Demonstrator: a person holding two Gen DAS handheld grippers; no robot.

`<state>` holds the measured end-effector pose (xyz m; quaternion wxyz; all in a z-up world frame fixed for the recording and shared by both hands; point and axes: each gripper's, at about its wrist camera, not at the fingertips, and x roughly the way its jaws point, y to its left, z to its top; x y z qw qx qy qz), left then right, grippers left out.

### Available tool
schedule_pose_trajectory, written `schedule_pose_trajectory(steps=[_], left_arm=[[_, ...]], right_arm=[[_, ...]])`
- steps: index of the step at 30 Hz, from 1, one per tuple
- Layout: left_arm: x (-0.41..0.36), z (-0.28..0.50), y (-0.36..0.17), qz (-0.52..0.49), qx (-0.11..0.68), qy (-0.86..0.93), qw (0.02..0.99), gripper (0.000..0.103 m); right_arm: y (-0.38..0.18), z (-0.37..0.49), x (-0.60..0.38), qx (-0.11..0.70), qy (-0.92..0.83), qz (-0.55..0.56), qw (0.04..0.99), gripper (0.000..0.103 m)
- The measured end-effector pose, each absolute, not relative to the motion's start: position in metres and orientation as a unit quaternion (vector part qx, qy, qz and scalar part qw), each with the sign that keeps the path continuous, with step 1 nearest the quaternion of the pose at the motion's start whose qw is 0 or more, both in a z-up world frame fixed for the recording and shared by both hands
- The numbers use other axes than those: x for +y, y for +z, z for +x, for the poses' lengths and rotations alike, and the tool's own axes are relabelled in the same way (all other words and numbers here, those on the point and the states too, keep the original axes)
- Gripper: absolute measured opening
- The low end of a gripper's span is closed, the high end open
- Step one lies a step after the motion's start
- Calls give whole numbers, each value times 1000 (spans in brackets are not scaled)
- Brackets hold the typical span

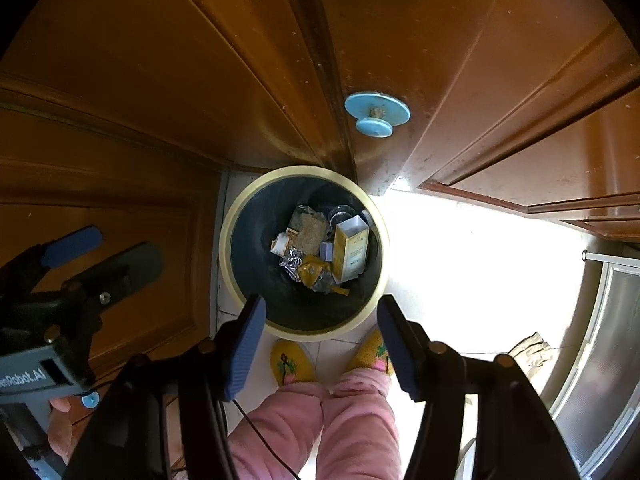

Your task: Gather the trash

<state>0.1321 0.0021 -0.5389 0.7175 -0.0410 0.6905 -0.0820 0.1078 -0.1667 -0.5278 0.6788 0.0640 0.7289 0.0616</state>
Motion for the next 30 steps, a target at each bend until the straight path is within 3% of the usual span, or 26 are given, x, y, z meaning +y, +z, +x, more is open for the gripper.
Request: schedule_pose_trajectory(steps=[7,13,19,30], left_arm=[[7,134,-539,-34,684,-82,724,101],[1,131,-506,-33,675,-81,732,101],[2,131,-445,-37,658,-84,747,101],[8,136,-285,-36,595,-91,798,101]], right_arm=[[-511,102,-165,718,59,70,690,59],[-476,97,-169,709,51,83,698,59],[-421,90,-171,697,42,92,710,59],[-273,80,-177,643,43,112,757,59]])
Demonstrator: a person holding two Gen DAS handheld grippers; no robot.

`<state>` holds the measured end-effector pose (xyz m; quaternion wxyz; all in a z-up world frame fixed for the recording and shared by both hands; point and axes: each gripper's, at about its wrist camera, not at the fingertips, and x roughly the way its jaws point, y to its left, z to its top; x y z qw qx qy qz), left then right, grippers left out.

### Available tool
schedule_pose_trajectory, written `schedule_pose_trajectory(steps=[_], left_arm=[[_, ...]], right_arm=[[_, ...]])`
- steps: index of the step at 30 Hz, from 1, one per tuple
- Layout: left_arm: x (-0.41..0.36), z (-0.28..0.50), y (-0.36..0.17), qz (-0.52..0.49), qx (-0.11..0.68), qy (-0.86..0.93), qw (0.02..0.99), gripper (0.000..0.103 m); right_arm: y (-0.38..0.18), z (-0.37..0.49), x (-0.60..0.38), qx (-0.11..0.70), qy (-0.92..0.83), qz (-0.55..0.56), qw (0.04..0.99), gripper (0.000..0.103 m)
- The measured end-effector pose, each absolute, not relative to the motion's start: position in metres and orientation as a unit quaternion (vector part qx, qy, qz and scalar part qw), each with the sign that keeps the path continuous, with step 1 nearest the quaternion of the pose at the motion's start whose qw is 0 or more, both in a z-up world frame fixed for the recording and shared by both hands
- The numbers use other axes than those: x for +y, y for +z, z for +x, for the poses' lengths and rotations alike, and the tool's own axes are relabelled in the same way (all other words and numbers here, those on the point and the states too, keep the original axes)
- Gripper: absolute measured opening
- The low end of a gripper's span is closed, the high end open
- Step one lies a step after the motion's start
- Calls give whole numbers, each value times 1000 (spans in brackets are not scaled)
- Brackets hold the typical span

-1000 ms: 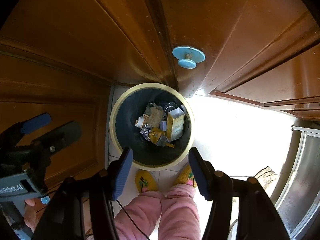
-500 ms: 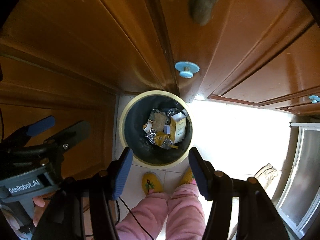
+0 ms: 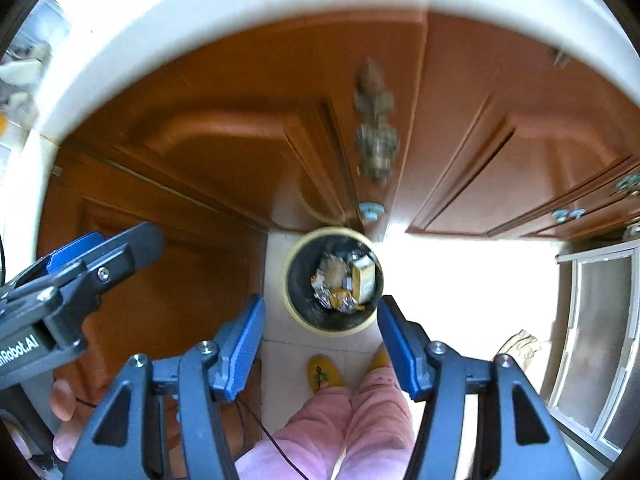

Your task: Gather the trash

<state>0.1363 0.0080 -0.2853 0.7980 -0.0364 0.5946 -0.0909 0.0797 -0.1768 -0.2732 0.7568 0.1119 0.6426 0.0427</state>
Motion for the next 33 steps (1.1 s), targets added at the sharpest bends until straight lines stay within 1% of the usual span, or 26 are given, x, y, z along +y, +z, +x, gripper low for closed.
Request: schedule_pose_trajectory(steps=[8,18,22,27,33], left_arm=[[18,134,-185,-25,534,-84,841,101],[25,118,-93,-1,481,-43,876,101],[31,114,-70,3,463,-26,886,101],[30,107,-49,6,444,-17,896,101],[27,103,-39,6,434,-14,901,101]], right_arm=[[-190,81,-183,593,33,135,793,59],[-88,78,-182,507,30,133,851,59],[-56,78,-177,479,35,118,869,61],[-29,77,-171,448,41,101,887,62],[-15,77,-171,435,41,94,894,63]])
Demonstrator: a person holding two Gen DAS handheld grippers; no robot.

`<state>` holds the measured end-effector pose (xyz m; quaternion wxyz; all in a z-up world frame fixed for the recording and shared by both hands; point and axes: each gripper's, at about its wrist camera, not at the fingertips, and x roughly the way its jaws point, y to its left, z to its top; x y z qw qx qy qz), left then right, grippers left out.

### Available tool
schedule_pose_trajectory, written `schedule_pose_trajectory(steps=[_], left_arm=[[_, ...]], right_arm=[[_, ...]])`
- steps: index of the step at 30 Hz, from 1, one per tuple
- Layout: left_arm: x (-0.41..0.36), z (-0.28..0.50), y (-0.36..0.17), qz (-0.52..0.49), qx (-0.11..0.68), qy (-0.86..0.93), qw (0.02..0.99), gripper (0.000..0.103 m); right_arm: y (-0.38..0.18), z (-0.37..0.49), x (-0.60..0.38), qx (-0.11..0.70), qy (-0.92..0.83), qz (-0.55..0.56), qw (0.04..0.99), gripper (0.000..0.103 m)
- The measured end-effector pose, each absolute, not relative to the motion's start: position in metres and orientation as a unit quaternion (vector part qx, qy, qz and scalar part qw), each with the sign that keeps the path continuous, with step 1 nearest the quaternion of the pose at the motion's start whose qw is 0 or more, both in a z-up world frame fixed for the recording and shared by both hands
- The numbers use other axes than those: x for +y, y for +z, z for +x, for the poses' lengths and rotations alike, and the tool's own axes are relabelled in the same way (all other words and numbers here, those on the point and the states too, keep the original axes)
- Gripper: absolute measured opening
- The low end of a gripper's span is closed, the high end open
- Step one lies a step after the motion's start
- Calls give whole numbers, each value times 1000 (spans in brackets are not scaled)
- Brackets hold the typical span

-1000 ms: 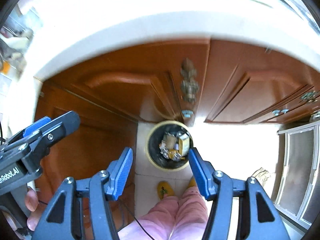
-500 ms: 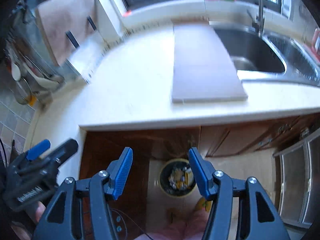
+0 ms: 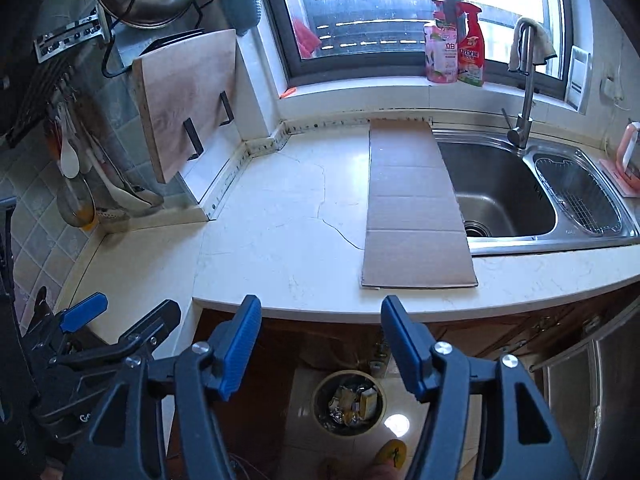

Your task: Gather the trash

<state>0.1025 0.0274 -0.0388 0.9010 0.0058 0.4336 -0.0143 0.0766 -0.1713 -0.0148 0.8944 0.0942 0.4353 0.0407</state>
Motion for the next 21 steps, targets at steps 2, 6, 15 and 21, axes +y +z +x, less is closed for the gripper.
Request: schedule_pose_trajectory(steps=[2,6,15,21], left_arm=[[26,102,-37,7,432,-12,902,101],[24,100,-35,9,431,-7,902,101],[25,101,-30,10,425,-4,905,101],[27,101,-28,11,421,-2,907,101]], right_arm=[[-15,77,-173,435,40,95,894,63],[-15,76,-172,435,41,96,895,63],[-10,75,-168,427,37,94,899,63],[-9,77,-167,422,33,92,901,63]])
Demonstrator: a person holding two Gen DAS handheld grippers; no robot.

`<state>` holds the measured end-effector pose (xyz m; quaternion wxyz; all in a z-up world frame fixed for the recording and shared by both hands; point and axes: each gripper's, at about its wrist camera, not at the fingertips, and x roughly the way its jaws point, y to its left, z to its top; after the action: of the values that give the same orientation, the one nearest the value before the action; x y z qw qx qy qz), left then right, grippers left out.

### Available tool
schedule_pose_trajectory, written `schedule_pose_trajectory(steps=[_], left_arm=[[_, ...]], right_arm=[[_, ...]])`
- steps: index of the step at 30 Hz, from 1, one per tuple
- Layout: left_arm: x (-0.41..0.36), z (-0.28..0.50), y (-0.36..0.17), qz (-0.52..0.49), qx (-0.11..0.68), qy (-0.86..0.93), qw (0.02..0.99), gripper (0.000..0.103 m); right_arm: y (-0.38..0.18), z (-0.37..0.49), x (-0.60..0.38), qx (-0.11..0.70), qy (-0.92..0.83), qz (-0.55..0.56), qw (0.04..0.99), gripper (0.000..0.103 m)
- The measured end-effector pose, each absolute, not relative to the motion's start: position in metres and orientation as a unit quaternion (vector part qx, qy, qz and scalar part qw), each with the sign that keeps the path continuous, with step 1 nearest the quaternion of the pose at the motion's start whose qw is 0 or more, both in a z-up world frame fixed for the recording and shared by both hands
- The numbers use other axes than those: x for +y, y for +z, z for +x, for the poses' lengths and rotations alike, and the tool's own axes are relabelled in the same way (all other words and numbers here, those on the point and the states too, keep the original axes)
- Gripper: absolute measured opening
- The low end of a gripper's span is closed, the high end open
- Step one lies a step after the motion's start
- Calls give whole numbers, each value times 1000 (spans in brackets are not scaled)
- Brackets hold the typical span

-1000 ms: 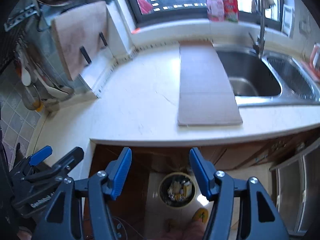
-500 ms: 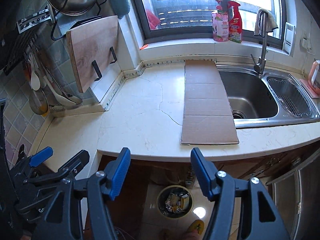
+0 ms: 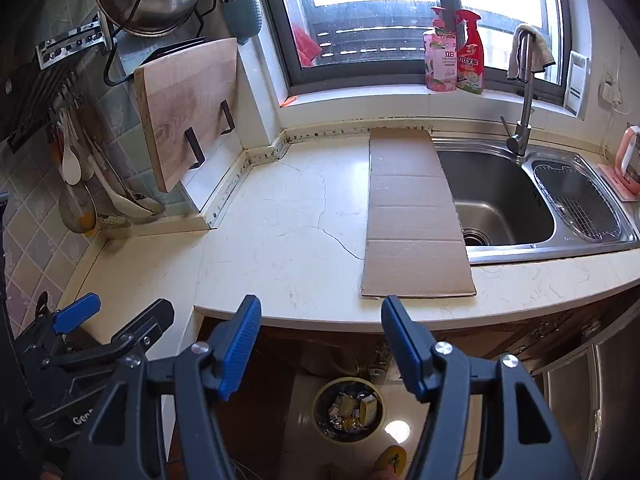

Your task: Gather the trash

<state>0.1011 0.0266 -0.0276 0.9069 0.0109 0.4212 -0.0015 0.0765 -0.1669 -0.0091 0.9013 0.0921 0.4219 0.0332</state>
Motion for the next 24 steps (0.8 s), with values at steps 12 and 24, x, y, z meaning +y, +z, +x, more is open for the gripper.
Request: schedule_pose_trajectory(steps=[12,24], left_arm=[[27,103,-23,16,416,7,909,100],[24,103,-20,18,409,11,912,99]], right_arm=[[-7,79,-164,412,31,85,907,63],[-4,82,-167,405,33,80,910,63]])
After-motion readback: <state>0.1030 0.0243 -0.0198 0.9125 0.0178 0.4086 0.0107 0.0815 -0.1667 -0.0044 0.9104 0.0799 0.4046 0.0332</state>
